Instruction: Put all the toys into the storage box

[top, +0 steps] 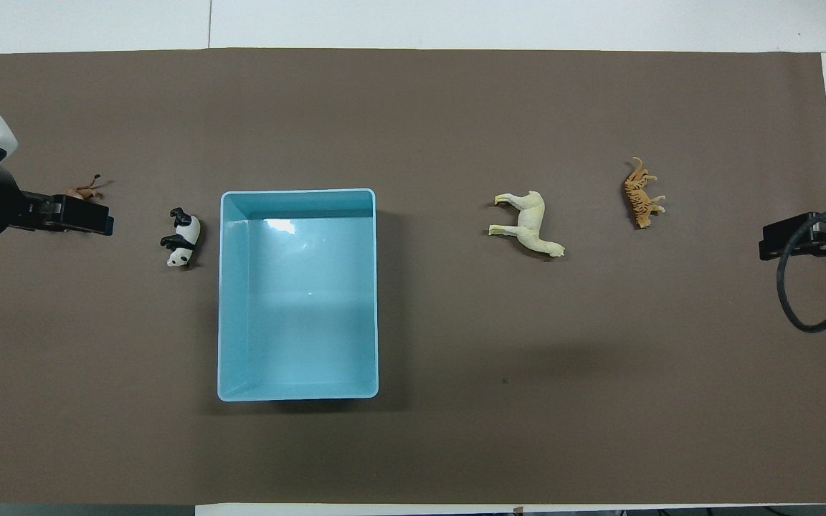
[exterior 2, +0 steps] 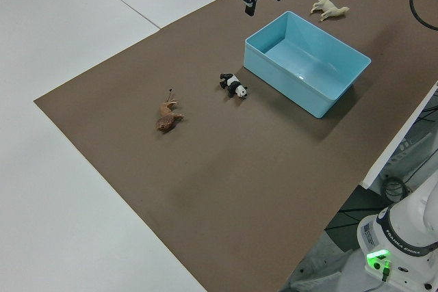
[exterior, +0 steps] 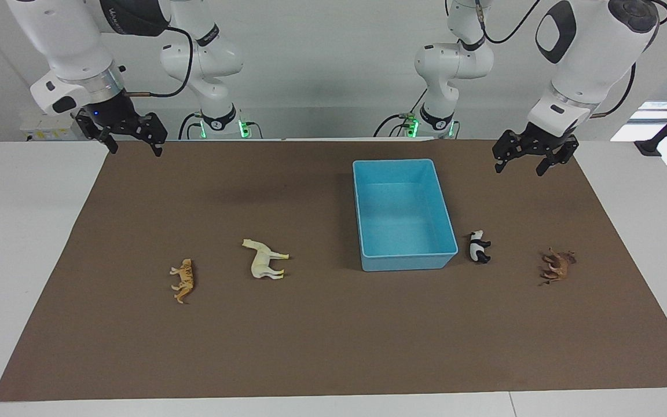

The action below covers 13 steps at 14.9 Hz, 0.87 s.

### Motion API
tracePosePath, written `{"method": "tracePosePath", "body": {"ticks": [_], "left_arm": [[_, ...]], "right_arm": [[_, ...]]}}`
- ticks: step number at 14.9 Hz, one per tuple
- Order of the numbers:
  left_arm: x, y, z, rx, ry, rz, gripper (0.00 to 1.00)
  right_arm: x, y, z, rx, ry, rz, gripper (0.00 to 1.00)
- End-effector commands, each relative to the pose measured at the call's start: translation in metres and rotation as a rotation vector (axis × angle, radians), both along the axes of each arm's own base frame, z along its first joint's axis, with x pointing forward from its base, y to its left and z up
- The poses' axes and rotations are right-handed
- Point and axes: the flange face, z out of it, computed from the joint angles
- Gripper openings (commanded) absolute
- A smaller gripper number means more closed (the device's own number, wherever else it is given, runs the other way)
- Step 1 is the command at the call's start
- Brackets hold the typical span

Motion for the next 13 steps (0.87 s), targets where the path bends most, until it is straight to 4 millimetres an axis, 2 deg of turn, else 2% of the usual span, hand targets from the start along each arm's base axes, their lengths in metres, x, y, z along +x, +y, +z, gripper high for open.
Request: {"method": "tracePosePath", "body": {"ticks": [1, 9, 13], "left_arm": [[-0.0072, 0.0027, 0.0009, -0.010, -0.004, -0.006, 1.00], [-0.0072, 0.0027, 0.0009, -0.010, -0.004, -0.006, 1.00], [-0.0076, 0.0027, 0.0017, -0.010, -0.006, -0.006, 1.00]], "right_arm": [[-0.0107, -0.0057, 0.0005, 0.008, 0.030, -0.029, 1.00], [-0.0113, -0.0088, 0.0015, 0.009, 0.032, -0.029, 1.00], [-0.0127, -0.0026, 0.0009, 0.014, 0.036, 0.030, 1.00]]}}
